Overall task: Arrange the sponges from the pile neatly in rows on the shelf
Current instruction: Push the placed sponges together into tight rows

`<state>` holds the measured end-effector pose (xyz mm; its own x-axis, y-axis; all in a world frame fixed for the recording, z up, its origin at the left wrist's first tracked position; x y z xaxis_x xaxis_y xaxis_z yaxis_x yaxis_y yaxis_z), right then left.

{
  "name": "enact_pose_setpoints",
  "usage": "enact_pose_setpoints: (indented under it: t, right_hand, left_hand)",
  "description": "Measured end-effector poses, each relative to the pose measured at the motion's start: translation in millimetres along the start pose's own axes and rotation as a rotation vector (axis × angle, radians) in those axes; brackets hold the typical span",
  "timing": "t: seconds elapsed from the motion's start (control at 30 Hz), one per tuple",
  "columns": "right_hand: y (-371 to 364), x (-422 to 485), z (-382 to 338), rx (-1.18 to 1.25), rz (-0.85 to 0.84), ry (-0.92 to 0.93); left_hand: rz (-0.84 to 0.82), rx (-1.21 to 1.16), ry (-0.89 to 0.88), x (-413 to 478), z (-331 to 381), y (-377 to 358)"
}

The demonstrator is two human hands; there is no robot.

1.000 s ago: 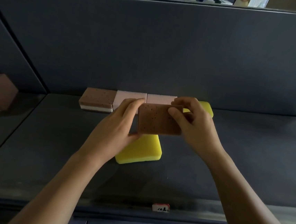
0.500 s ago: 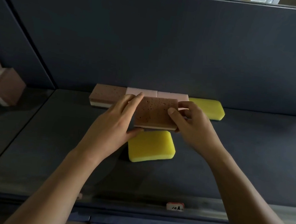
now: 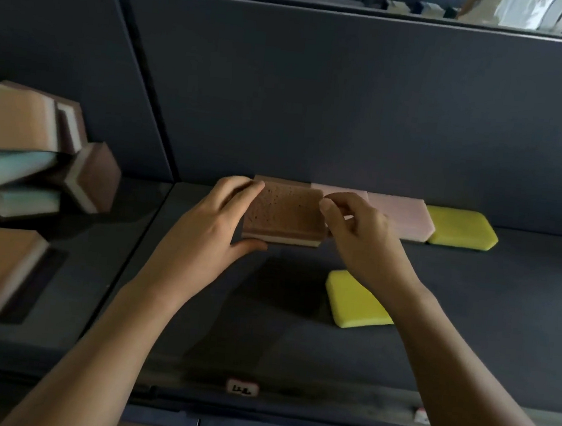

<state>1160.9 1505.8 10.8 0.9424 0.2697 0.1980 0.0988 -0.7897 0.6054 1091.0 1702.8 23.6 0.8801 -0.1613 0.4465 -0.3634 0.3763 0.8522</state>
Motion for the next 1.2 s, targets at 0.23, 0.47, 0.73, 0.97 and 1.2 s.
enact_pose_setpoints:
  t: [0.23,0.47,0.73,0.97,1.2]
  right_hand:
    - [-37.2,16.6,-32.2,-0.312,0.017,0.168]
    - [-83.8,34.2,-34.8,-0.462,-0.059,0.238]
    - [-101.9,39.9,-26.7,-0.565,-0.036,0.219]
    - [-101.5,42.2,-24.4,-0.551,-0.026,0.222]
    - [-103.9,47.5,-22.2,-0.556,0.005,0.247]
  left_hand:
    - [0.021,-0.018,0.081,-20.9,-56.0,21.6]
    - [-0.072,-0.026,0.194,-39.8,-99.1,20.7]
    - [-0.226,-0.085,0.223,-40.8,-112.3,0.5]
    - [-0.242,0.038,0.148,-37.4,-108.6,0.7]
    - [-0.171,0.097,-0.02,-20.9,-81.4,-4.6]
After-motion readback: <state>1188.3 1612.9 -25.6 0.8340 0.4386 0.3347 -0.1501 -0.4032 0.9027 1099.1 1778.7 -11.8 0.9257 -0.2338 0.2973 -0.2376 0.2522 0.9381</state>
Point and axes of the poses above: each hand's wrist, its own x-axis towards the middle knuckle, its own y-axis out of the back of the hand, z = x × y, the point moved 5 cm from there along x, towards the middle knuckle
